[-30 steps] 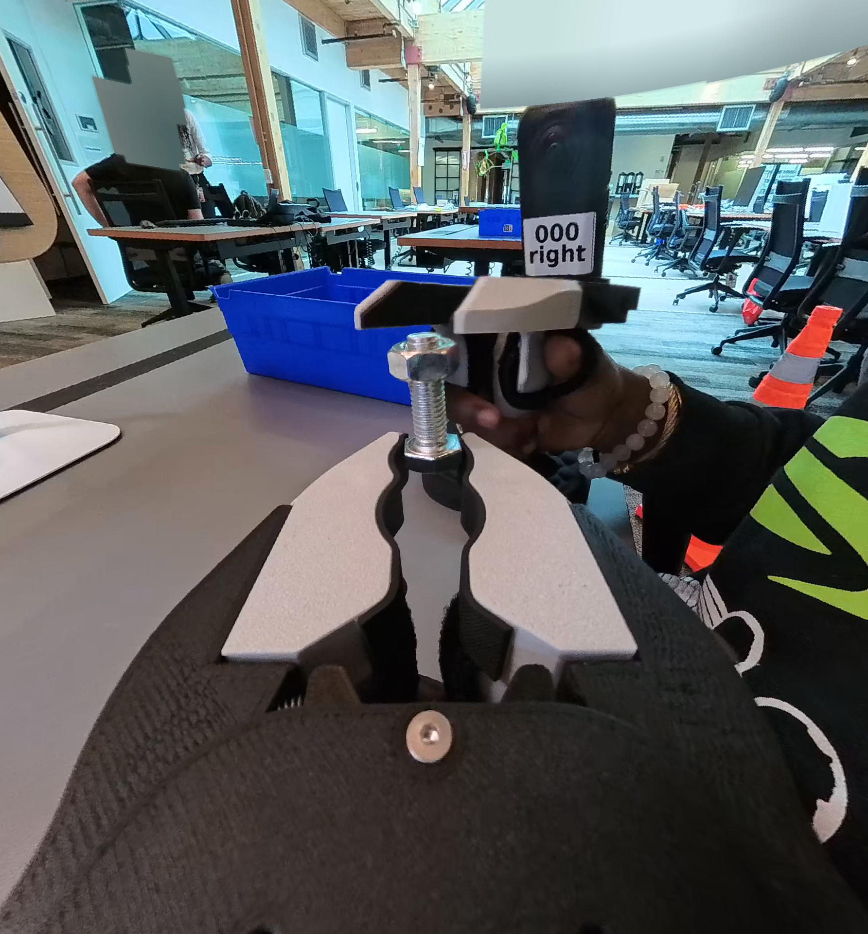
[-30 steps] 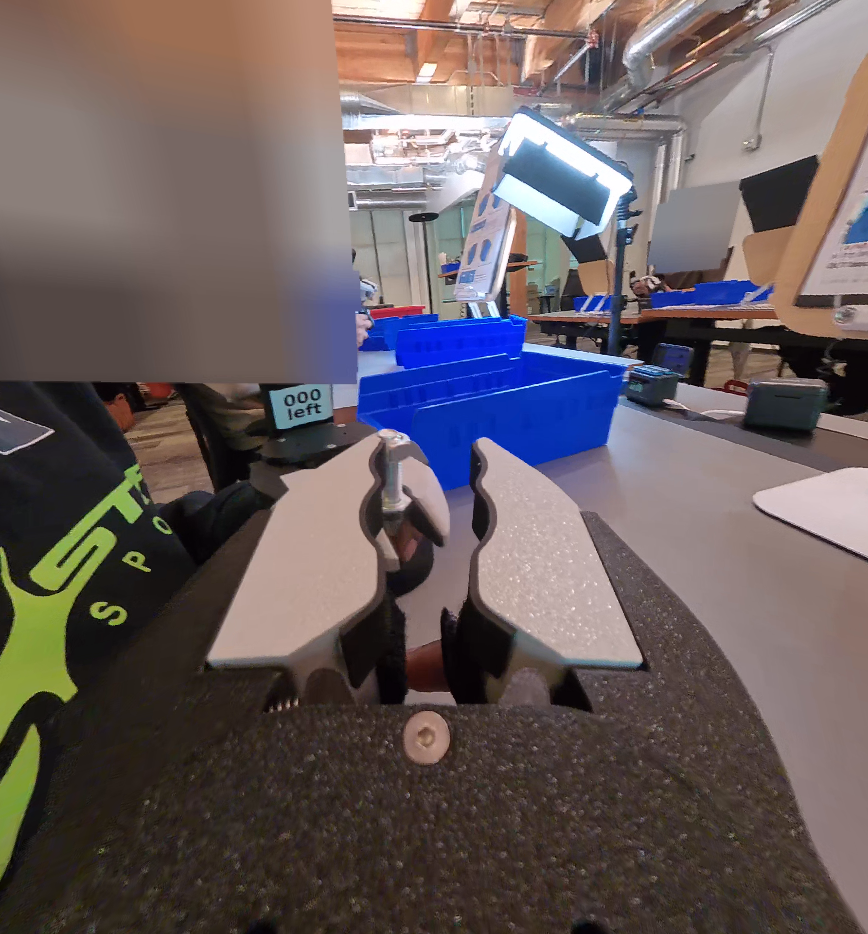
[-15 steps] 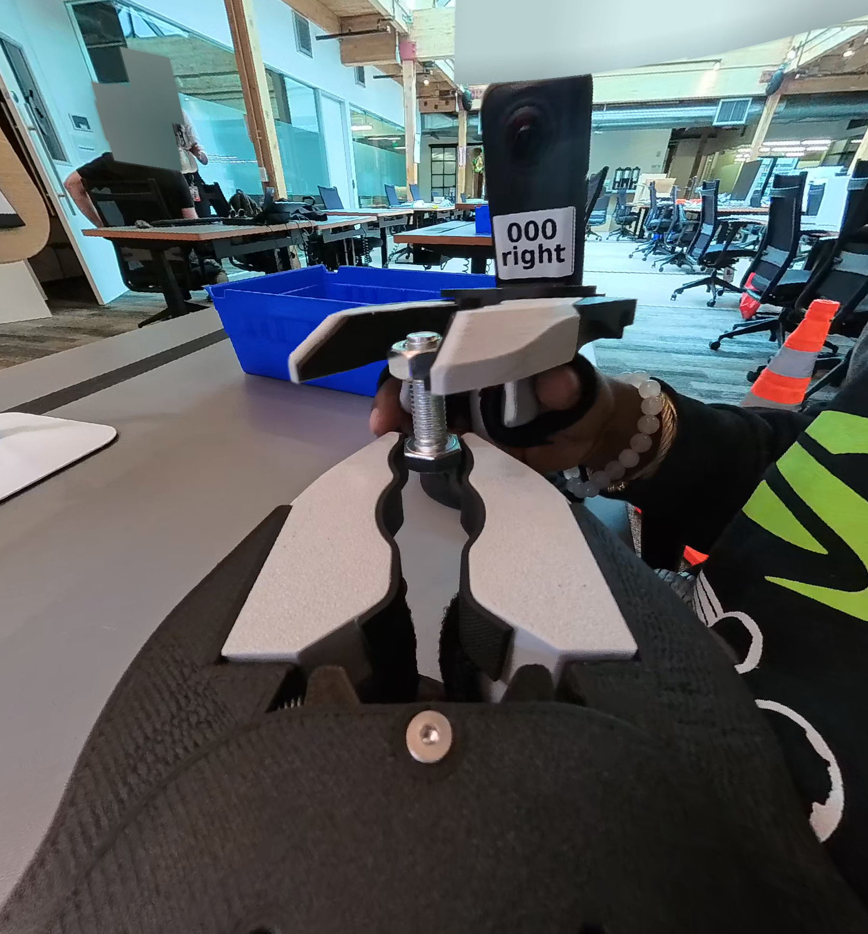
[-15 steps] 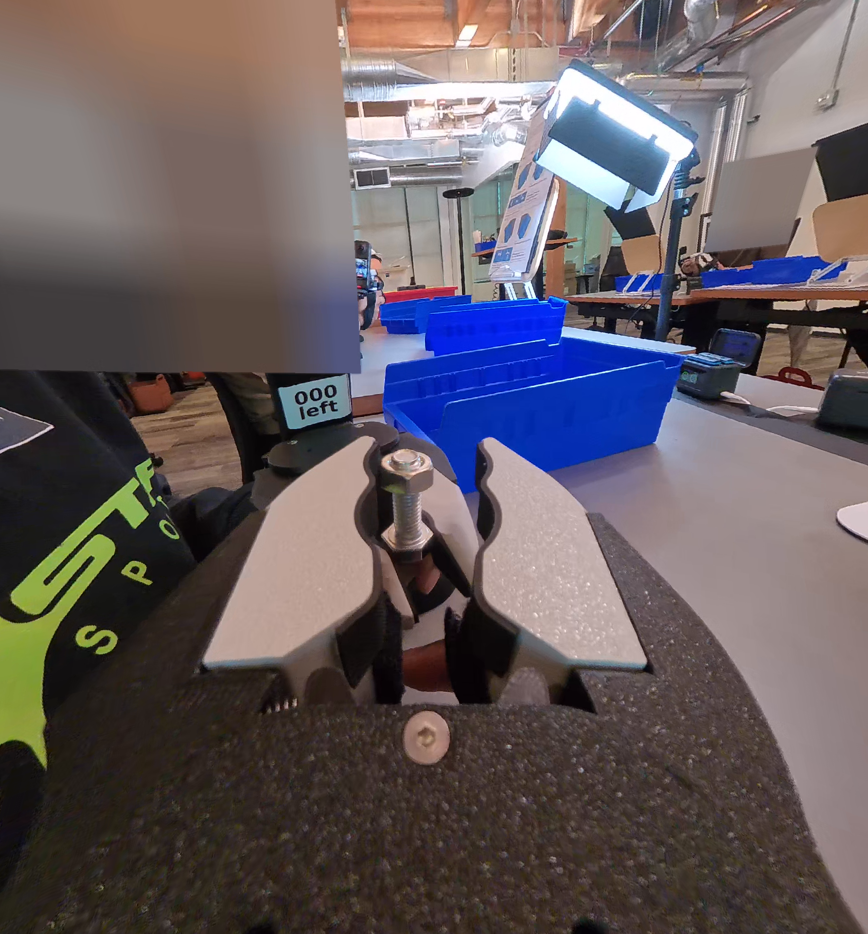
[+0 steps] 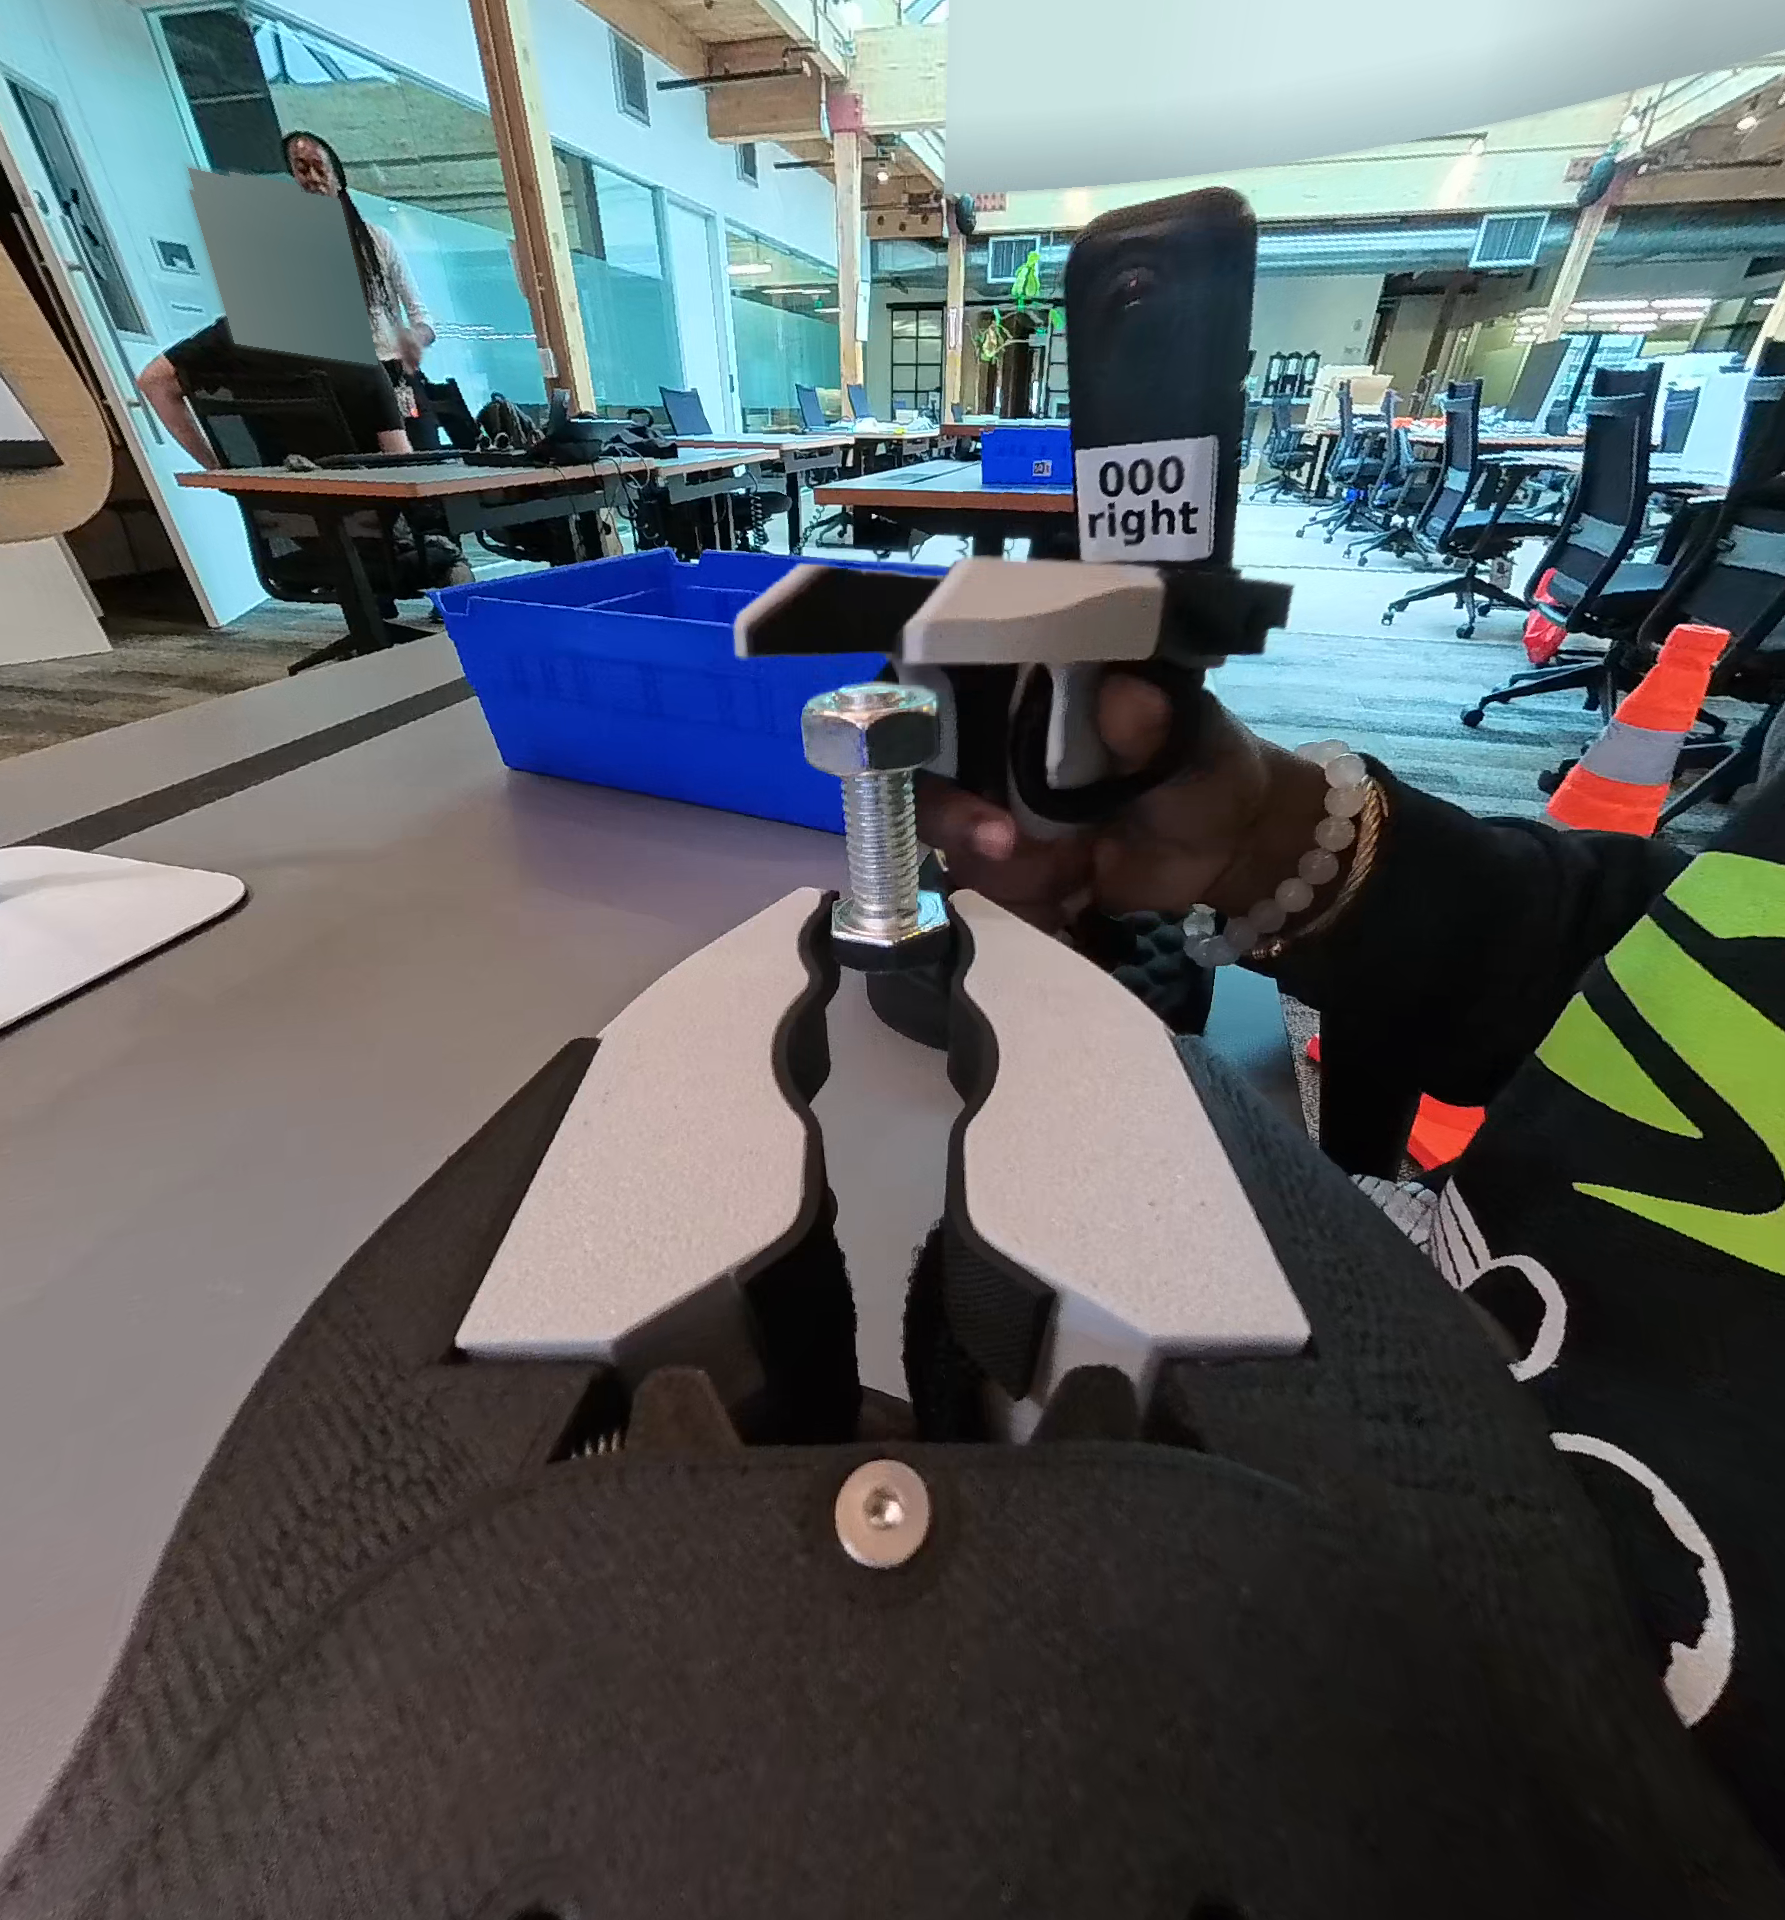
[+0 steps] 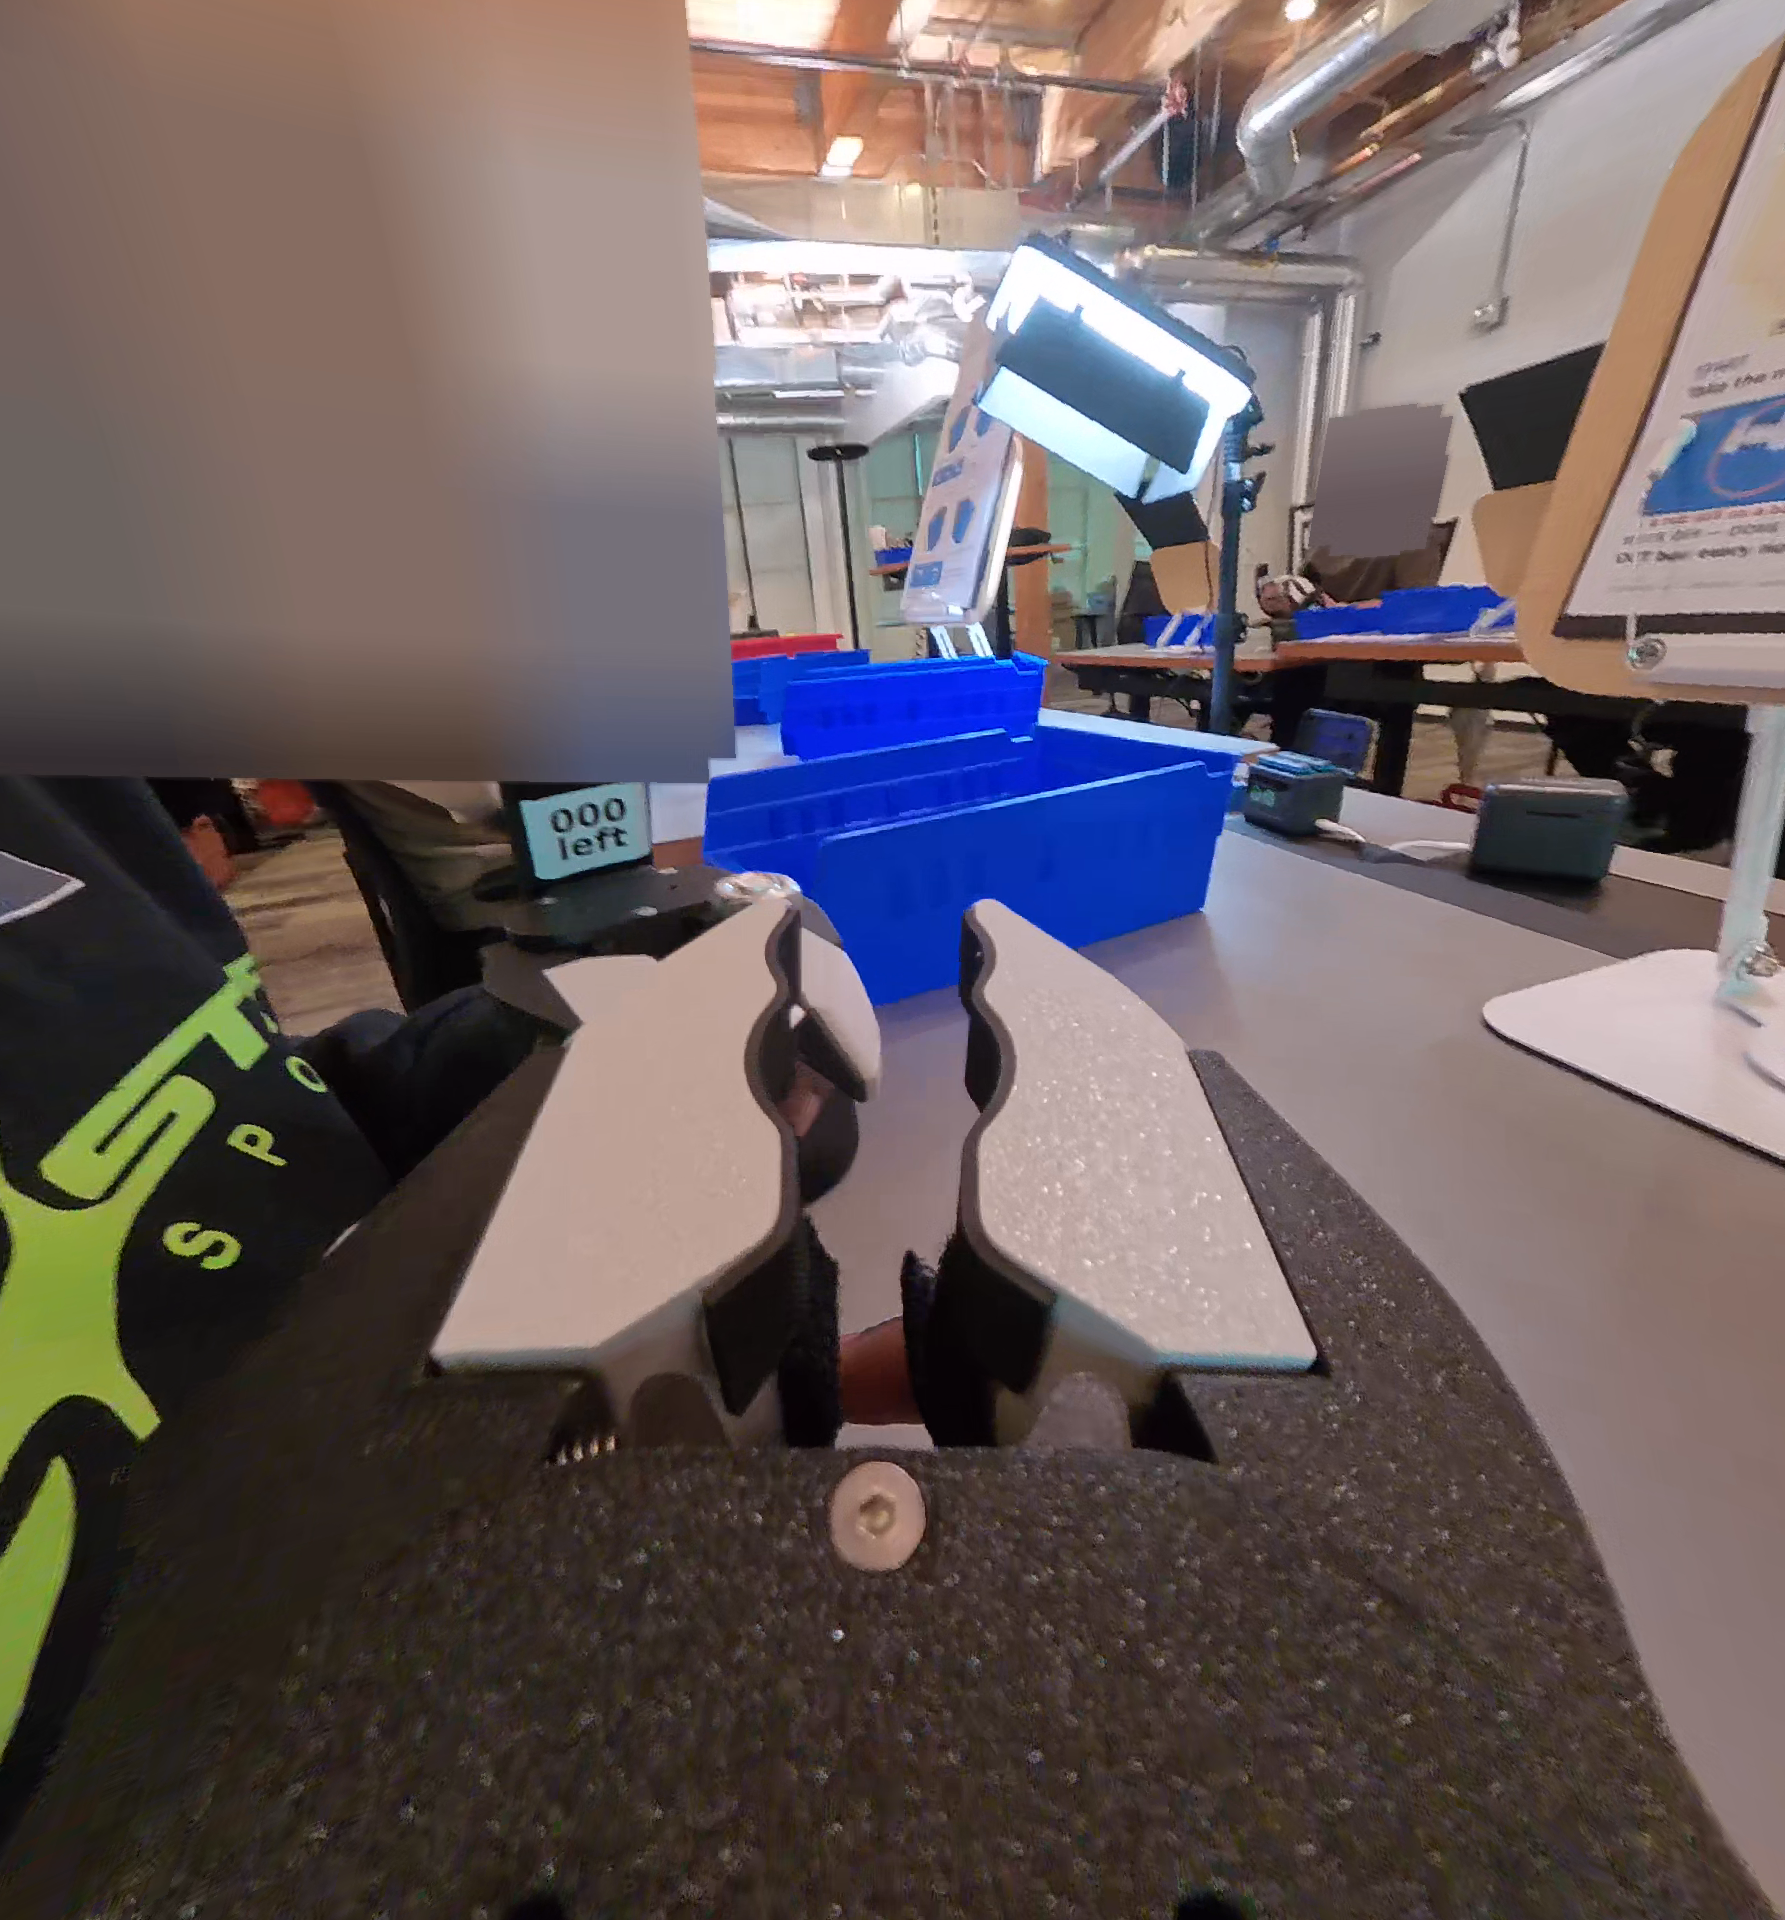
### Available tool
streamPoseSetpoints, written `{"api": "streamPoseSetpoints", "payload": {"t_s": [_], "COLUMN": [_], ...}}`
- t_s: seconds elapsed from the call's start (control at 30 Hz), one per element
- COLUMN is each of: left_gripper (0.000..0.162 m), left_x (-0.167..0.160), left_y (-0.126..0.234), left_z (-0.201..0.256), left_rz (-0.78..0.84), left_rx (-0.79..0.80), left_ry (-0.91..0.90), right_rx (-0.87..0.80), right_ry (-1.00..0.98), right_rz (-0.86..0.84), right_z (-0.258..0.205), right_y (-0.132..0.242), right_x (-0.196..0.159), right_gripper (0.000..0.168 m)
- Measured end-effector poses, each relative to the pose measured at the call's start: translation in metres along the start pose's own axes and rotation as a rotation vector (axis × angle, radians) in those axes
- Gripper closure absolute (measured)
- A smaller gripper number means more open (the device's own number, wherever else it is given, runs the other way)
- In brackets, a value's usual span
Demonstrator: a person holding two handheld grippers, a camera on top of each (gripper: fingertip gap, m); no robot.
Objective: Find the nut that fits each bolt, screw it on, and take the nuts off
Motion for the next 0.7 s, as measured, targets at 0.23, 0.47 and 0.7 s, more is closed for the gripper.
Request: {"api": "streamPoseSetpoints", "payload": {"t_s": [0.23, 0.47, 0.7], "left_gripper": [0.144, 0.144, 0.144], "left_x": [0.000, 0.000, 0.000], "left_y": [0.000, 0.000, 0.000], "left_z": [0.000, 0.000, 0.000], "left_rz": [-0.001, -0.003, 0.000], "left_rx": [0.003, 0.003, 0.001], "left_ry": [0.000, -0.003, -0.002], "right_rx": [0.104, 0.100, 0.076], "right_ry": [-0.010, -0.035, -0.031], "right_rz": [-0.036, -0.046, -0.025], "right_z": [-0.017, -0.017, -0.011], "right_y": [-0.028, -0.042, -0.023], "right_x": [-0.008, -0.013, -0.008], "right_gripper": [0.131, 0.132, 0.131]}}
Point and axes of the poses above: each gripper's, where its closed fingertips meet, y back along the fingers, x out of its top, z = x × y across the jaws, the point moved 4 cm from there along y, back along the fingers, and after that the axes turned 1 degree about z, right-handed, at the moved point
